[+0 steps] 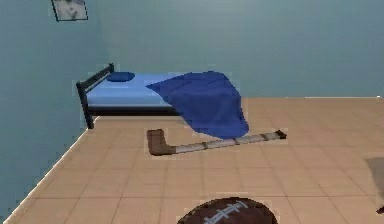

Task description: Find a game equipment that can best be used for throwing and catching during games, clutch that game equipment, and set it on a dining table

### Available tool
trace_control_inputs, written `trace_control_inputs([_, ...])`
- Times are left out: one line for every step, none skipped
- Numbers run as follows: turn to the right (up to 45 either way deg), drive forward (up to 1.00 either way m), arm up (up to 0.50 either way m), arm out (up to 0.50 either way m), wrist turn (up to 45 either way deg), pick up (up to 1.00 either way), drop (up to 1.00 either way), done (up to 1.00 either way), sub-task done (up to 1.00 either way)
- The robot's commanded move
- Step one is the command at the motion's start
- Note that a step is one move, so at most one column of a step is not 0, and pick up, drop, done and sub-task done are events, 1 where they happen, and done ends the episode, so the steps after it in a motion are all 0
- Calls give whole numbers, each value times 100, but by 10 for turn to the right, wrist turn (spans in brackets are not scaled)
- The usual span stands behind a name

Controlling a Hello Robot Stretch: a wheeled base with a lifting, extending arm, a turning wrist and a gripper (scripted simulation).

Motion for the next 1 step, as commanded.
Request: trace_control_inputs([270, 0, 0, 0, 0, 0, 0, 0, 0])
